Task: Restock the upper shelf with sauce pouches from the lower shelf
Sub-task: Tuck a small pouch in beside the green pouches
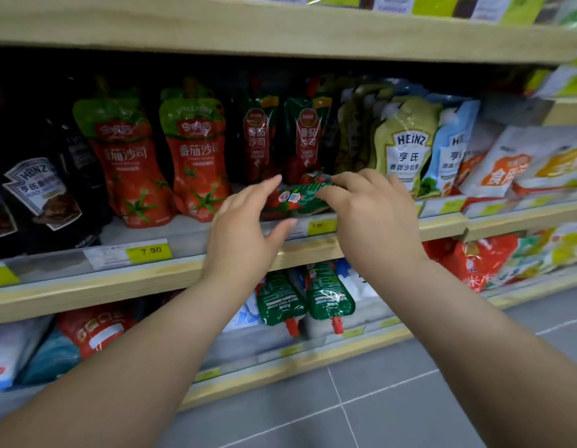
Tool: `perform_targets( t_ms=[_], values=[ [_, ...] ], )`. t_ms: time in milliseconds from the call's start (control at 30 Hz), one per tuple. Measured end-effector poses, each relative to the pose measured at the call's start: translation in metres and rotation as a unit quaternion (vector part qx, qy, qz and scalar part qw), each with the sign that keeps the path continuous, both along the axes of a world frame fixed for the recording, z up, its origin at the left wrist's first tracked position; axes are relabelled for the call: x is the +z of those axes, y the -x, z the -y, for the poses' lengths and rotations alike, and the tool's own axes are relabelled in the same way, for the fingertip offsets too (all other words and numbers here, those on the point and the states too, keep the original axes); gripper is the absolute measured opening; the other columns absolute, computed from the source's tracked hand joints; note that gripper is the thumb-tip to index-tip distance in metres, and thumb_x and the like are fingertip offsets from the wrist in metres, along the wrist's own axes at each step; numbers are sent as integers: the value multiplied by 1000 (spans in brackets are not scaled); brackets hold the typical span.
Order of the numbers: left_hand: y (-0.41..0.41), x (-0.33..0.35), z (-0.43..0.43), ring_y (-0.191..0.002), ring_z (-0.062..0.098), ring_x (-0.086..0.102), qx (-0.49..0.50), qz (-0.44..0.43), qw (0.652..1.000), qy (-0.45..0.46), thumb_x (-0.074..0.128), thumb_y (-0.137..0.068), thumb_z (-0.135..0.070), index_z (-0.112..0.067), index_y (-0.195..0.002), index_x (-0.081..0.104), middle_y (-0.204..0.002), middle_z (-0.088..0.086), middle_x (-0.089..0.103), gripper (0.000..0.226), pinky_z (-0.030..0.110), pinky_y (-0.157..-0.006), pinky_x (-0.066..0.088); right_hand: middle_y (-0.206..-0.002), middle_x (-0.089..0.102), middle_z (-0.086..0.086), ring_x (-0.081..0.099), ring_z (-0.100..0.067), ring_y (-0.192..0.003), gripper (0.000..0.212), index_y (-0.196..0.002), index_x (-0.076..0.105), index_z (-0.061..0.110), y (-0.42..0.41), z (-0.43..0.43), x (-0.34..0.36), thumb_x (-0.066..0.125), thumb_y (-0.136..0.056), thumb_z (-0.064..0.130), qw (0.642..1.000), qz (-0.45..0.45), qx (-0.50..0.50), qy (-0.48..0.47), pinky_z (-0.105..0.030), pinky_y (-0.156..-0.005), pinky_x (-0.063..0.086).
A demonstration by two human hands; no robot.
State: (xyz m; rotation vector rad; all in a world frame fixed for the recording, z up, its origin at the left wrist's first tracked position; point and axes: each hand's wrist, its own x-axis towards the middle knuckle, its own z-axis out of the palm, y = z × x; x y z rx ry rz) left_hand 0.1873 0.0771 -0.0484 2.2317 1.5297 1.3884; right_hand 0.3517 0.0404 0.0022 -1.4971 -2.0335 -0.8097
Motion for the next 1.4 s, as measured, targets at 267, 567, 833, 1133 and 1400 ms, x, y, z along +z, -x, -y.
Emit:
perform_targets(
  t_ms=[267, 567, 833, 1133, 1400],
  values=[
    [-10, 6, -9, -93, -2, 52, -33, 59, 998, 1, 67, -85, -25, -26, -116, 63, -107, -12, 63, 32, 3, -78, 36, -97, 69, -13, 59, -36, -88, 25, -102, 70, 10, 9, -8, 13, 54, -83, 6, 986, -30, 84, -140, -44, -77, 42],
    [-4, 13, -24, -80, 8, 62, -15, 101, 994, 24, 59, -89, -37, -30, -112, 60, -84, -18, 63, 24, 27, -66, 49, -137, 37, -22, 40, -35, -121, 70, -144, 30, 25, 3, -7, -37, 69, -85, 22, 960, -255, 117, -20, -45, -95, 43],
    [-2, 23, -32, -85, 12, 65, -25, 98, 992, 81, 58, -91, -33, -28, -114, 56, -90, -15, 63, 24, 34, -74, 54, -119, 49, -3, 55, -17, -93, 94, -145, -2, 46, 31, -51, -33, 67, -85, 21, 923, -338, 150, 103, -40, -78, 53],
    [49, -4, 1, -98, 28, 58, 114, -190, 972, -76, 59, -84, -53, -25, -123, 59, -107, 1, 69, 49, 40, -83, 40, -121, 48, -12, 54, -24, -103, 93, -146, 4, 42, 40, -79, -25, 67, -85, 13, 915, -346, 131, 159, -42, -89, 49],
    [67, -40, 1, -89, 26, 57, 103, -238, 954, -152, 60, -83, -50, -22, -115, 66, -100, -3, 69, 42, 39, -79, 38, -126, 40, -17, 53, -23, -85, 102, -147, -4, 36, 61, -100, -22, 66, -82, 1, 923, -308, 117, 197, -32, -78, 49]
  ],
)
